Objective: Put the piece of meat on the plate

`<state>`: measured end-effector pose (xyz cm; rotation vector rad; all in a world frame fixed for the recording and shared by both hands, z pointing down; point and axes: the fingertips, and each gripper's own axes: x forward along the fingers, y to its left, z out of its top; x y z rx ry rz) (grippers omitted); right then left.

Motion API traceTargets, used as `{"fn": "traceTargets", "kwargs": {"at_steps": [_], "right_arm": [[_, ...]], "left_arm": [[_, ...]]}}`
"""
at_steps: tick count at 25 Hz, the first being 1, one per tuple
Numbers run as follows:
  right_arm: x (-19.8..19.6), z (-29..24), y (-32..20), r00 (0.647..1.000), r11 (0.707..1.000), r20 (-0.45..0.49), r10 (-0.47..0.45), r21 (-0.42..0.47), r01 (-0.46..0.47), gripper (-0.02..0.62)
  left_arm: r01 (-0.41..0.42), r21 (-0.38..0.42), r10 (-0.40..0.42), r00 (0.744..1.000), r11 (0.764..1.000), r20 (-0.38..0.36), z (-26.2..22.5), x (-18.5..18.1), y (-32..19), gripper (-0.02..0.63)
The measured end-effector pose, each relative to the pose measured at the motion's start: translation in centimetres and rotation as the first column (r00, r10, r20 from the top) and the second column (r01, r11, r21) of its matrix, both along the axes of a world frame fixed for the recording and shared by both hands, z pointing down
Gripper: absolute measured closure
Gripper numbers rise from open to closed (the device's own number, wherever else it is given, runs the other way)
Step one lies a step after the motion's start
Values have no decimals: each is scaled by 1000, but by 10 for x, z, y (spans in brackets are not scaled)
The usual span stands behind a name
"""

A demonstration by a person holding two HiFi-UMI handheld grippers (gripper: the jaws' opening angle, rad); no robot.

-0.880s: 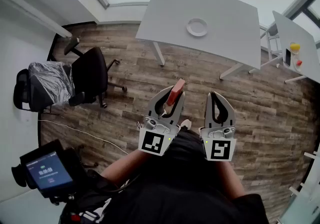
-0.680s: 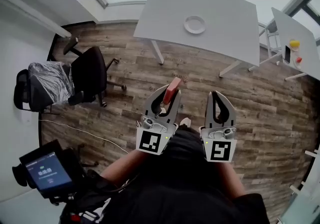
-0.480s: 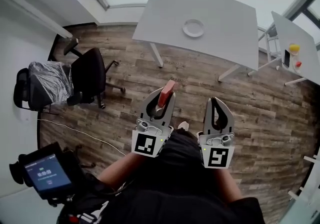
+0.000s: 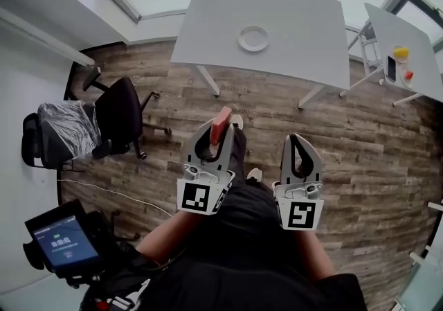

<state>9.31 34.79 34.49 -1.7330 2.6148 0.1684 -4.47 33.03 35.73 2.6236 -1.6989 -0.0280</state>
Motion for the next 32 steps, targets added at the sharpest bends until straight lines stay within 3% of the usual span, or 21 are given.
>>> {"fn": "traceTargets", "kwargs": {"at_steps": [4, 11, 19, 24, 32], "right_arm": [[15, 7, -21, 1000, 1000, 20, 11, -21, -11, 591], [10, 9, -79, 1000, 999, 27, 16, -30, -15, 591], [-5, 15, -169, 999, 995, 40, 3, -103, 1, 591], [-33, 9, -248, 1000, 992, 21, 7, -123, -4, 591], [-42, 3, -267, 1000, 995, 16, 15, -100, -13, 591]], "left_arm": [[-17, 4, 17, 1000, 1000, -1, 3, 17, -22, 511], [-19, 1, 19, 1000, 1000, -17, 9, 14, -77, 511], [-12, -32, 11, 999, 999, -33, 14, -5, -157, 511], [1, -57, -3, 1000, 998, -28, 11, -38, -232, 511], [-29, -30, 28, 999, 999, -41, 5, -38, -254, 511]]}}
